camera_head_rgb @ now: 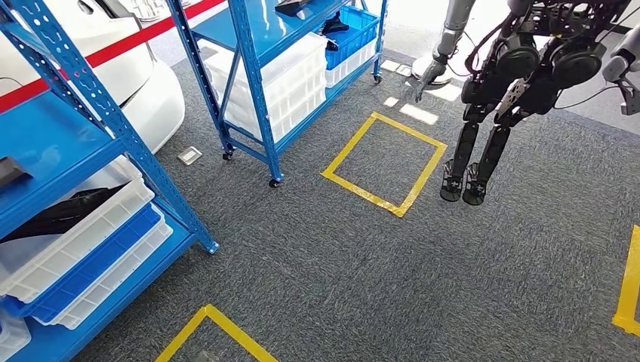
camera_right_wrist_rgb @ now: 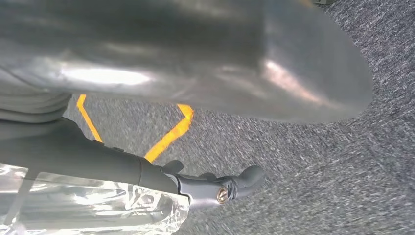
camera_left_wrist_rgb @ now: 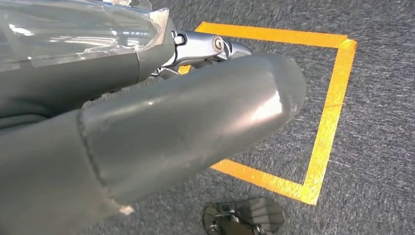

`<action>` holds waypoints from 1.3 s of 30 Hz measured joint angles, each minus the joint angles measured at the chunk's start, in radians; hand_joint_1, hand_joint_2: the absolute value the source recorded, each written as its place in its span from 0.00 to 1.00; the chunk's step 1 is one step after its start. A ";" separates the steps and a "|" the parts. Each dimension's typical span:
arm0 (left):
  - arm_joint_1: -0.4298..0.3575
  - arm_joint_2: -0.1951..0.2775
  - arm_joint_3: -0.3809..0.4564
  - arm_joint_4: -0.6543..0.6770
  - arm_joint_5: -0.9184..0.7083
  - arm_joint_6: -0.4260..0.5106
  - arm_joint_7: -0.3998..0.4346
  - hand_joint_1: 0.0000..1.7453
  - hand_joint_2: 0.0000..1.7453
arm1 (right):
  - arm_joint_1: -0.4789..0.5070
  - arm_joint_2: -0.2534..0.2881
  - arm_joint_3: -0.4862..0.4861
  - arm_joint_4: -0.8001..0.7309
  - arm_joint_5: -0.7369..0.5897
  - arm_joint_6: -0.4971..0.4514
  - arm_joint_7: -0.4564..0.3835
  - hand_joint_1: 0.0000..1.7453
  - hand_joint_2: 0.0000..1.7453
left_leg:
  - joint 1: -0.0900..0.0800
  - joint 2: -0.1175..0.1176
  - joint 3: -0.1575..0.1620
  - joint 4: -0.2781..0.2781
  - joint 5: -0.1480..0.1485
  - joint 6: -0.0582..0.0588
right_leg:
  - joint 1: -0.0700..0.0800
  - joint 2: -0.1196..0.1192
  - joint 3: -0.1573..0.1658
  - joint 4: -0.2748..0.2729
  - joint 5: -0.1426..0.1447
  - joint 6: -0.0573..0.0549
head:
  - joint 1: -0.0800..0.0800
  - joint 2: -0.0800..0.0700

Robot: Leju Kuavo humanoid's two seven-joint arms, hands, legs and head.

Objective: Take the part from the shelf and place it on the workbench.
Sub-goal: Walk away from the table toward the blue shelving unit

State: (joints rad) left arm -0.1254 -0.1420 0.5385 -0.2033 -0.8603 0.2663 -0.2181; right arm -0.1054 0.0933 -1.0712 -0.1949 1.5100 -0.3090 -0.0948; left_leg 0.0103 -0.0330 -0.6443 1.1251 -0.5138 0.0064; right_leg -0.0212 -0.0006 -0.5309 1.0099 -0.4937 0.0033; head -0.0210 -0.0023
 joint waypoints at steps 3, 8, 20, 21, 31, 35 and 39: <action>0.000 -0.001 0.000 0.000 0.000 0.000 0.002 0.00 0.00 | 0.004 0.000 0.000 0.000 0.000 0.000 0.001 0.00 0.00 | 0.002 0.027 -0.084 0.175 -0.074 -0.005 | 0.008 -0.037 -0.003 0.000 -0.003 -0.006 | -0.003 0.000; -0.001 -0.001 0.000 0.000 0.000 0.001 0.003 0.00 0.00 | 0.002 0.001 0.000 0.000 0.001 0.000 0.001 0.00 0.00 | -0.009 0.083 0.045 -0.058 0.035 0.014 | 0.017 -0.089 0.004 0.001 -0.009 -0.006 | -0.002 0.000; -0.004 -0.005 0.000 0.000 -0.001 0.001 0.007 0.00 0.00 | 0.004 -0.001 0.002 0.000 0.004 0.000 0.003 0.00 0.00 | -0.005 -0.027 0.071 -0.125 0.064 0.049 | 0.006 -0.003 -0.113 0.255 -0.113 0.032 | 0.005 0.000; -0.004 -0.006 0.000 0.000 -0.001 0.001 0.007 0.00 0.00 | 0.003 -0.002 0.002 0.000 0.004 0.000 0.003 0.00 0.00 | -0.004 -0.040 0.072 -0.123 0.064 0.047 | 0.002 0.004 -0.086 0.192 -0.081 0.043 | 0.005 0.000; -0.004 -0.003 0.000 0.000 -0.013 -0.001 0.014 0.00 0.00 | 0.000 -0.003 0.003 0.000 0.004 0.004 0.004 0.00 0.00 | -0.001 0.004 -0.004 0.023 -0.017 -0.001 | -0.001 -0.005 0.002 0.000 -0.005 0.000 | -0.004 0.000; -0.007 -0.003 0.000 0.000 -0.018 0.001 0.018 0.00 0.00 | 0.003 -0.004 0.003 0.000 0.004 0.005 0.004 0.00 0.00 | 0.001 0.031 -0.075 0.158 -0.049 -0.004 | 0.006 -0.054 0.004 0.001 -0.010 -0.009 | -0.007 0.000; -0.012 -0.001 0.000 0.000 -0.018 0.007 0.020 0.00 0.50 | 0.000 -0.002 0.005 0.000 0.006 0.006 0.004 0.00 0.00 | -0.010 0.091 0.041 -0.068 0.049 0.015 | 0.016 -0.093 0.013 0.001 -0.019 -0.006 | -0.006 0.000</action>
State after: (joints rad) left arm -0.1375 -0.1430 0.5381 -0.2034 -0.8782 0.2730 -0.1986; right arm -0.1054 0.0916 -1.0661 -0.1949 1.5164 -0.3033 -0.0904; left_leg 0.0000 0.0580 -0.6035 1.0568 -0.4645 0.0211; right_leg -0.0057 -0.0938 -0.5181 1.0113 -0.5130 -0.0030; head -0.0268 -0.0023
